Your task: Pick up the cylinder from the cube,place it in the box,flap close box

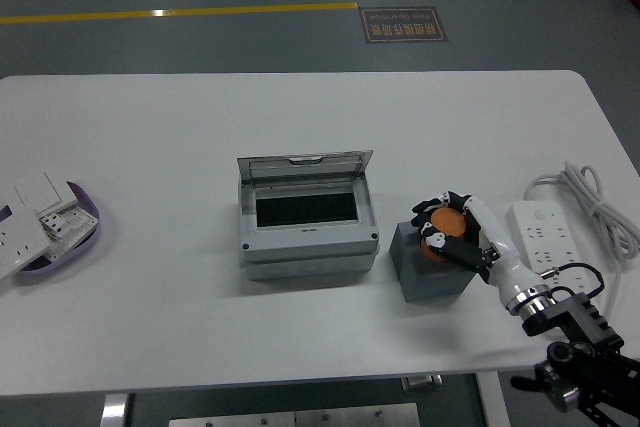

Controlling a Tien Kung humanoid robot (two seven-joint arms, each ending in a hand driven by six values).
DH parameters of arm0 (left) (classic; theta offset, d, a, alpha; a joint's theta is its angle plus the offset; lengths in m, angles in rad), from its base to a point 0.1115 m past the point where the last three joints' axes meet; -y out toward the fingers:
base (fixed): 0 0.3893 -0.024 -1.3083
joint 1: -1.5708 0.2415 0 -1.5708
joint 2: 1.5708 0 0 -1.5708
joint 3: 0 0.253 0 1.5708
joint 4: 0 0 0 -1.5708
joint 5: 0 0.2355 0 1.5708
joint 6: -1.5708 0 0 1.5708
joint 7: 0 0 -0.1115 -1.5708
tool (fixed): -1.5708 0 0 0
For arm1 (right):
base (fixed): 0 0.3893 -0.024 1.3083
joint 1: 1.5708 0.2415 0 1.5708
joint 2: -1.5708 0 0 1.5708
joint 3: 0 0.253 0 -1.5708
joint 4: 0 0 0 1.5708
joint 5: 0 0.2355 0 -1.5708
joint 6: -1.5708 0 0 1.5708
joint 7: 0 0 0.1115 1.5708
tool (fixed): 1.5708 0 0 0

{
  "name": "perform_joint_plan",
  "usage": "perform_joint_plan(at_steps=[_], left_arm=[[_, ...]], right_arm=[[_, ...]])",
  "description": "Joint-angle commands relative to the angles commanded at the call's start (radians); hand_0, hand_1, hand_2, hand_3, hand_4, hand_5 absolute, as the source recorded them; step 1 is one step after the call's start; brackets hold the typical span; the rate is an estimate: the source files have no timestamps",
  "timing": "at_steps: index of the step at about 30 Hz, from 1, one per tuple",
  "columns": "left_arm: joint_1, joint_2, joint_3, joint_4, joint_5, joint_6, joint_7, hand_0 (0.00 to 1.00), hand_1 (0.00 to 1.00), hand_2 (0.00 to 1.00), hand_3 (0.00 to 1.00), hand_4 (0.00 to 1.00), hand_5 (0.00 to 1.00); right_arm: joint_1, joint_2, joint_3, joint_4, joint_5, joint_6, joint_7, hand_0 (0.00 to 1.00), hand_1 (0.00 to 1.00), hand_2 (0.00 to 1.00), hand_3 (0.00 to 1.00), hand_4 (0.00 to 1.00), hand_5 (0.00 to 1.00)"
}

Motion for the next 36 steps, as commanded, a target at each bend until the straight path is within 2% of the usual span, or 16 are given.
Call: perform_joint_plan(at_steps=[7, 12, 17, 18, 21, 23, 24, 29, 30, 36], left_arm=[[0.001, -0.001, 0.003, 0.000, -0.001, 0.000, 0.000, 0.599, 0.626, 0.617, 0.636, 0.668, 0.214], [0.002, -0.002, 0.007, 0.000, -0.004, -0.001, 0.000, 0.599, 0.626, 0.616, 0.636, 0.668, 0.213], [0.001, -0.003, 0.012, -0.001, -0.007, -0.002, 0.001, 0.599, 0.626, 0.616, 0.636, 0.668, 0.213], [0.000, -0.004, 0.014, -0.001, -0.008, -0.002, 0.001, 0.599, 0.625, 0.616, 0.636, 0.669, 0.213], [-0.002, -0.005, 0.018, -0.001, -0.010, -0.003, 0.002, 0.599, 0.625, 0.616, 0.636, 0.669, 0.213], [-0.003, -0.005, 0.022, -0.001, -0.012, -0.004, 0.003, 0.599, 0.625, 0.616, 0.636, 0.669, 0.213], [-0.004, -0.005, 0.024, -0.001, -0.013, -0.004, 0.003, 0.599, 0.626, 0.616, 0.636, 0.669, 0.214], [-0.005, -0.002, 0.032, 0.000, -0.019, -0.004, 0.003, 0.599, 0.626, 0.616, 0.636, 0.669, 0.214], [-0.005, -0.002, 0.034, 0.000, -0.020, -0.004, 0.004, 0.599, 0.625, 0.615, 0.636, 0.671, 0.214], [-0.007, -0.002, 0.040, 0.000, -0.025, -0.004, 0.005, 0.599, 0.625, 0.615, 0.635, 0.673, 0.217]], right_arm=[[0.005, 0.006, 0.034, 0.023, -0.031, -0.032, -0.008, 0.381, 0.406, 0.368, 0.264, 0.002, 0.002], [0.046, 0.025, 0.052, 0.058, -0.079, -0.069, -0.039, 0.368, 0.390, 0.356, 0.248, 0.002, 0.002], [0.132, 0.088, 0.014, 0.087, -0.168, -0.098, -0.101, 0.368, 0.390, 0.356, 0.248, 0.002, 0.002], [0.154, 0.107, -0.001, 0.091, -0.194, -0.102, -0.121, 0.320, 0.366, 0.333, 0.240, 0.002, 0.002], [0.208, 0.145, -0.040, 0.101, -0.277, -0.100, -0.184, 0.320, 0.366, 0.333, 0.240, 0.002, 0.002], [0.246, 0.164, -0.071, 0.103, -0.349, -0.070, -0.237, 0.320, 0.366, 0.333, 0.240, 0.002, 0.002], [0.269, 0.171, -0.091, 0.102, -0.391, -0.048, -0.269, 0.146, 0.239, 0.290, 0.221, 0.002, 0.002], [0.362, 0.195, -0.169, 0.090, -0.580, 0.052, -0.415, 0.146, 0.239, 0.290, 0.221, 0.002, 0.002], [0.377, 0.200, -0.181, 0.086, -0.616, 0.070, -0.440, 0.078, 0.193, 0.269, 0.204, 0.002, 0.002], [0.453, 0.229, -0.237, 0.053, -0.838, 0.167, -0.592, 0.071, 0.188, 0.267, 0.207, 0.002, 0.002]])
